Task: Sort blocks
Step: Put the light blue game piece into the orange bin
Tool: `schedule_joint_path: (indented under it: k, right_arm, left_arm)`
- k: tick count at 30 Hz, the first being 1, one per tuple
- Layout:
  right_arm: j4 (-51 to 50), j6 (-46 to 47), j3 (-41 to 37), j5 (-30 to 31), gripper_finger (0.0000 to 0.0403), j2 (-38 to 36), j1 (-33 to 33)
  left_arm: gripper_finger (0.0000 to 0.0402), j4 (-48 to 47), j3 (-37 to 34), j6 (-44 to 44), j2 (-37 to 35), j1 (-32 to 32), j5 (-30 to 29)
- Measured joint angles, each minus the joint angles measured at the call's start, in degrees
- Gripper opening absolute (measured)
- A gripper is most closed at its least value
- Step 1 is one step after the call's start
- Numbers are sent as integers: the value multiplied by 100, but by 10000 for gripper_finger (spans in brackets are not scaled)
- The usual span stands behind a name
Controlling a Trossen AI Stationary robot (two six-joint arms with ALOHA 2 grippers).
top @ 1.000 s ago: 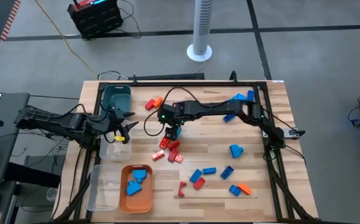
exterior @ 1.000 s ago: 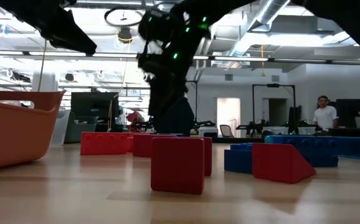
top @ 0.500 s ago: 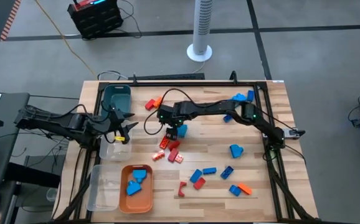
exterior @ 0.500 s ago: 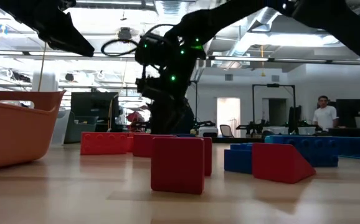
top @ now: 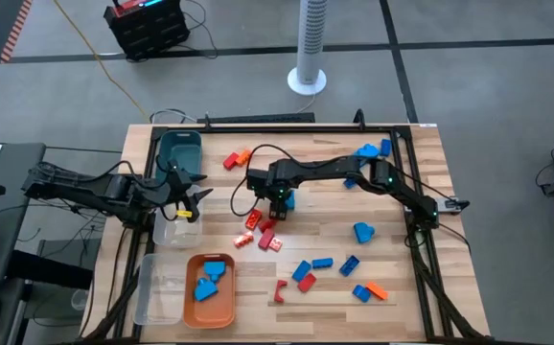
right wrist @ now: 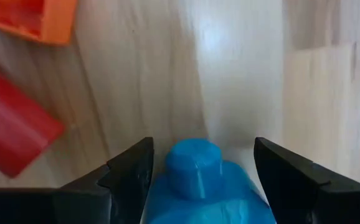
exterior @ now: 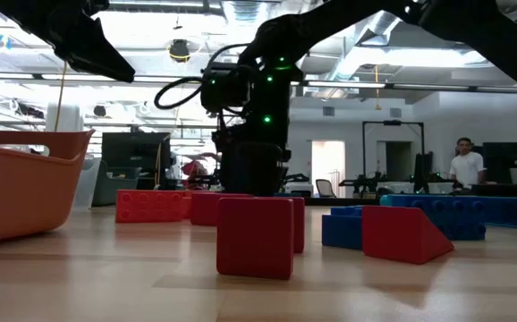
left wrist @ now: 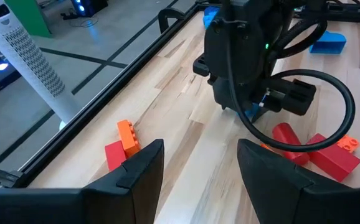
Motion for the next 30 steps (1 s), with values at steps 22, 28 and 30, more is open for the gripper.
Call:
schedule_joint_path:
  k: [22,28,30]
  right_arm:
    - [-785,-235,-7,415,85,13,-13]
    - [-820,-210,-5,415,65,-14,76]
    - [-637,-130,-7,378,69,-98,184]
  left_arm:
    - [199,-138,0,-12,2,0,122]
    - [199,-167,0,-28,0,0,122]
    - [199,-287,0,-68,0,0,122]
